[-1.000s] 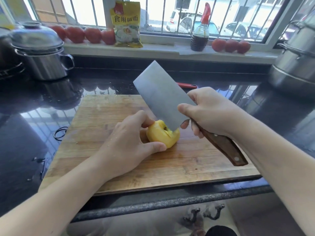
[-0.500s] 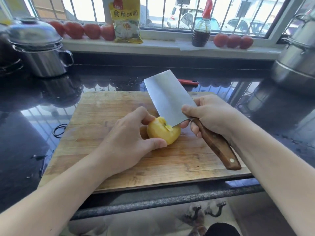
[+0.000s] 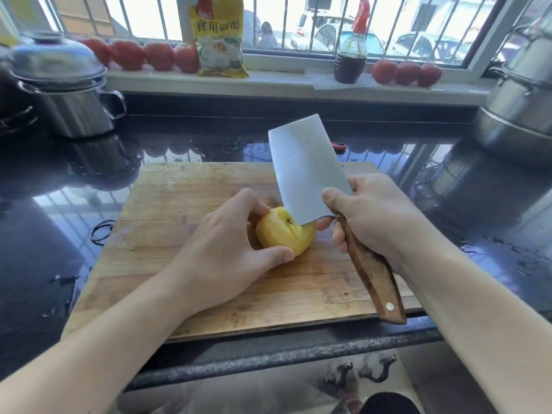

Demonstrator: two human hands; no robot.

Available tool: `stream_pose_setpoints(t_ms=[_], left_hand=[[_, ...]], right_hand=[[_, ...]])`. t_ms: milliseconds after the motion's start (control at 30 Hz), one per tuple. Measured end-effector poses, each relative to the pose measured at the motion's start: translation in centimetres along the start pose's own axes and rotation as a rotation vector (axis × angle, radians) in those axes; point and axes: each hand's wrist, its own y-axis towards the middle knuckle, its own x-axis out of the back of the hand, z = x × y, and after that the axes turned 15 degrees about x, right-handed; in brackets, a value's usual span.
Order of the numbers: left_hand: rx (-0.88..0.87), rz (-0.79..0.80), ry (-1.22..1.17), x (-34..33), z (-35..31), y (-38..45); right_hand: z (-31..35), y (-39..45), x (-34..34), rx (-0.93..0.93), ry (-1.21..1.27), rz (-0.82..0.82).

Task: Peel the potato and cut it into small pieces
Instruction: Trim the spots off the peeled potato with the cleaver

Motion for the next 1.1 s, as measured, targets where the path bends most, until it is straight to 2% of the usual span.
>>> stream_pose_setpoints(t_ms=[200,367,833,1100], left_hand=[[0.018,0.025,-0.021,0.1,0.0,0.1],[0.026,0.043,-0.029,0.2,-0.1,0.2],[0.022,0.028,-0.033,0.2,0.0,0.2],[0.033,0.052,-0.041,0.0,0.0,0.2]], right_hand=[[-0.2,-1.0,-0.4,0.042,-0.014,-0.044],[-0.3,-0.5,-0.5,0.003,0.012,-0.087],[-0.3,-1.0,-0.8,0.004,0.004,-0.088],[-1.4,-0.8,-0.9,-0.011,0.084,-0.114]])
